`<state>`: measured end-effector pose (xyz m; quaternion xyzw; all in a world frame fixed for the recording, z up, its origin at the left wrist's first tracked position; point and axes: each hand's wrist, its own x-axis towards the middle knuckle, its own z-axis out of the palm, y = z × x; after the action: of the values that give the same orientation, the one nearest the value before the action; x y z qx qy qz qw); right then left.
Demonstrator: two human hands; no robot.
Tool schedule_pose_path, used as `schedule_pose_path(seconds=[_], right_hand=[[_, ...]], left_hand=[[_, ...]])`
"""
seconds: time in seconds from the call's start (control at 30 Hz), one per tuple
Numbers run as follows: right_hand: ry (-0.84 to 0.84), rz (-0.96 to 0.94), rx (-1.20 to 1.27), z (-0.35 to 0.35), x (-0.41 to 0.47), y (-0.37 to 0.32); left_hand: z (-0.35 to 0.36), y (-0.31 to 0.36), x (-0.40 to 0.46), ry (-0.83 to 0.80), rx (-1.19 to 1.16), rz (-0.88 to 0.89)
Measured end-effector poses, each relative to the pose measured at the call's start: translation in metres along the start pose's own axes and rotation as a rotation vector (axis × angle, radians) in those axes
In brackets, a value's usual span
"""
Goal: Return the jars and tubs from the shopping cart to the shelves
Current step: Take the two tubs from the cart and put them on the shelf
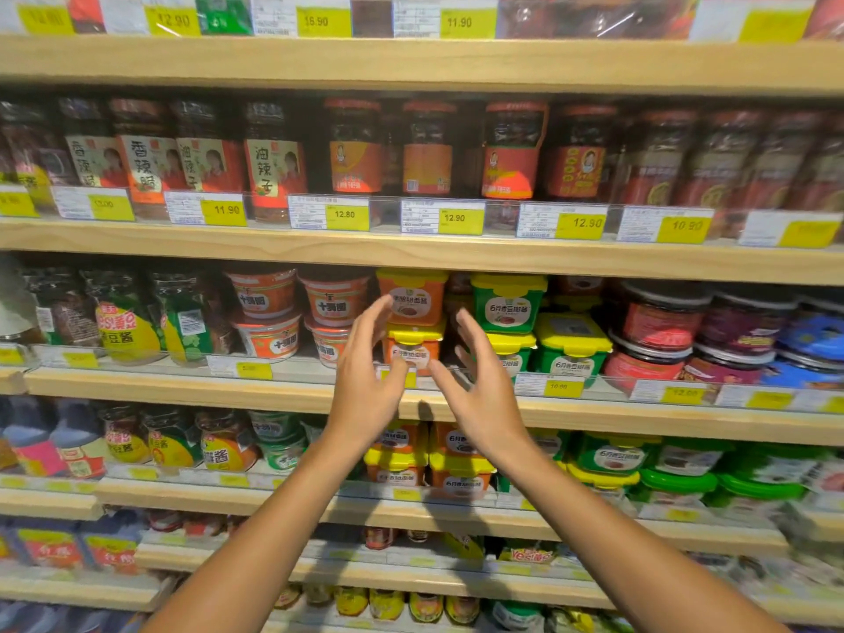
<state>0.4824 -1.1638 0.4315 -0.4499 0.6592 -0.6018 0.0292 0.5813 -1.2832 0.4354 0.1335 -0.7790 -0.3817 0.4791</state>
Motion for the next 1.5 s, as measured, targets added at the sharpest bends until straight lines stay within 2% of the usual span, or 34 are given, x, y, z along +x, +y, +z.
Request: schedule_pose_path(seconds=[0.1, 0.2, 0.27, 0.37, 0.5, 0.63, 0.83, 0.93, 1.13, 1.37, 1.5], right_hand=[[0.149, -0.095, 0.054, -0.041, -0.023, 0.001], [0.289, -0.078, 0.063, -0.077, -0.013, 0.011], [0.283, -0.017, -0.043, -0.09, 0.001, 0.02], [0.184, 0.104, -0.163, -0.093, 0.021, 0.028], [0.074, 0.148, -0.058, -0.086, 0.033, 0.029], [0.075, 0.143, -0.057, -0.09, 0.036, 0.025], [0.032, 0.167, -0.082, -0.094, 0.033, 0.02], [0.072, 0.175, -0.062, -0.101, 0.024, 0.015], [0.124, 0.0, -0.132, -0.136, 0.006, -0.028], [0.213, -0.116, -0.146, -0.17, 0.05, -0.099], [0.292, -0.151, -0.326, -0.189, 0.095, -0.12]], left_hand=[[0.018, 0.021, -0.014, -0.069, -0.114, 0.05], [0.043, 0.026, -0.005, -0.173, -0.161, -0.005], [0.061, 0.027, 0.003, -0.239, -0.146, -0.074], [0.081, 0.023, 0.014, -0.291, -0.1, -0.161], [0.092, 0.021, 0.021, -0.276, -0.099, -0.193], [0.097, 0.023, 0.017, -0.246, -0.147, -0.184], [0.095, 0.031, 0.011, -0.253, -0.074, -0.146], [0.079, 0.044, 0.004, -0.221, -0.037, -0.084], [0.025, 0.083, 0.014, -0.091, 0.009, 0.106], [0.012, 0.136, 0.075, -0.114, -0.005, 0.059], [0.022, 0.159, 0.118, -0.053, 0.1, 0.095]])
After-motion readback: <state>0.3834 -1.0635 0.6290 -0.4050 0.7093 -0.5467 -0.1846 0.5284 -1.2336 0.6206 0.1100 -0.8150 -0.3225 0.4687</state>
